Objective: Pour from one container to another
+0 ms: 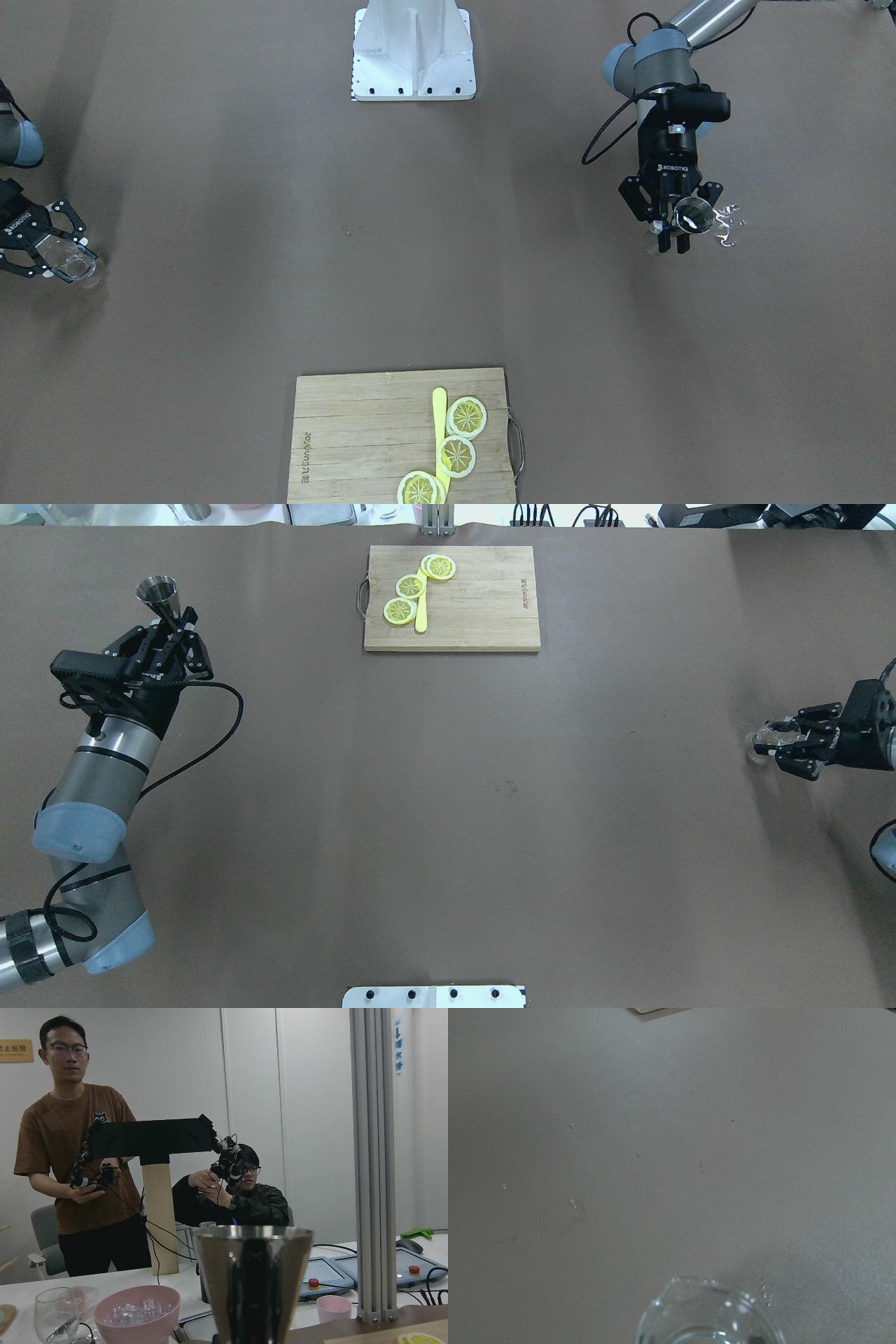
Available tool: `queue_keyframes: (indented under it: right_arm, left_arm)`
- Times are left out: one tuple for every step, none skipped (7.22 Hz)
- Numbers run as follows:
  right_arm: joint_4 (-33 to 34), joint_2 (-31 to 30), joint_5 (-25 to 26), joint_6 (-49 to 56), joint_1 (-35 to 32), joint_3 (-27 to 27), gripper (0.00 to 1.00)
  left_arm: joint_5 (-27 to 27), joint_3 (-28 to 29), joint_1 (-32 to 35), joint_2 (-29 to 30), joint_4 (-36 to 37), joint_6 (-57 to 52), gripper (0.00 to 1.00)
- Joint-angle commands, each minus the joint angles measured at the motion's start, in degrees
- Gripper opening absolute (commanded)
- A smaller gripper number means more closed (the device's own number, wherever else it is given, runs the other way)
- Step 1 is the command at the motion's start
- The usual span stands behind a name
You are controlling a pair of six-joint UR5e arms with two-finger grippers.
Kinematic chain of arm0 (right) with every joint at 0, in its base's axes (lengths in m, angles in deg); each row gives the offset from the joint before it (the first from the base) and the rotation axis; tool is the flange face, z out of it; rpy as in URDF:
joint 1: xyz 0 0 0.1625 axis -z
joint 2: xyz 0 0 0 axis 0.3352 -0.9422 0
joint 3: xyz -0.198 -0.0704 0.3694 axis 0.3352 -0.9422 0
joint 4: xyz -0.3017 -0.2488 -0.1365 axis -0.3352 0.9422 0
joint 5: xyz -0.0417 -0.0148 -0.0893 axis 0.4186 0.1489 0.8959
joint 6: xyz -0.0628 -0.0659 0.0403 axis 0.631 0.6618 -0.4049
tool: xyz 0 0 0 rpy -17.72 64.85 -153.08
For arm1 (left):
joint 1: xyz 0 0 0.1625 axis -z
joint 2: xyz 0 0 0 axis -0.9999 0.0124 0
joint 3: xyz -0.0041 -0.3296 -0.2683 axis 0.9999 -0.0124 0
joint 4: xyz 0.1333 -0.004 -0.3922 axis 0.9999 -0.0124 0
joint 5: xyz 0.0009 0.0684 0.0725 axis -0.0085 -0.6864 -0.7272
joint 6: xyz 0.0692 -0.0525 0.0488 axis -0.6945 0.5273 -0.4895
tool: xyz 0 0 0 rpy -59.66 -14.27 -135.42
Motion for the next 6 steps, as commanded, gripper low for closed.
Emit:
queue_keyframes:
  right_arm:
    - [-0.1,0.0,0.2,0.0,0.5,-0.4,0.0]
    - [-0.1,0.0,0.2,-0.1,0.6,-0.4,0.0]
    - [-0.2,0.0,0.2,0.0,0.6,-0.4,0.0]
    - [-0.1,0.0,0.2,-0.1,0.6,-0.4,0.0]
    - [-0.2,0.0,0.2,-0.1,0.7,-0.4,0.09]
    - [-0.2,-0.1,0.1,-0.3,0.7,-0.5,0.17]
  left_arm:
    - [-2.9,0.3,-0.1,-0.6,6.6,9.1,0.0]
    - [-3.4,0.3,-0.1,-0.6,10.6,14.1,0.0]
    - [-3.5,0.4,-0.1,-0.6,14.2,17.1,0.0]
    - [-3.5,0.5,-0.1,-0.6,16.6,20.2,0.0]
    - [-3.5,0.5,-0.1,-0.6,19.0,21.9,0.0]
    - [-4.8,1.9,-0.1,-0.6,19.4,22.9,0.0]
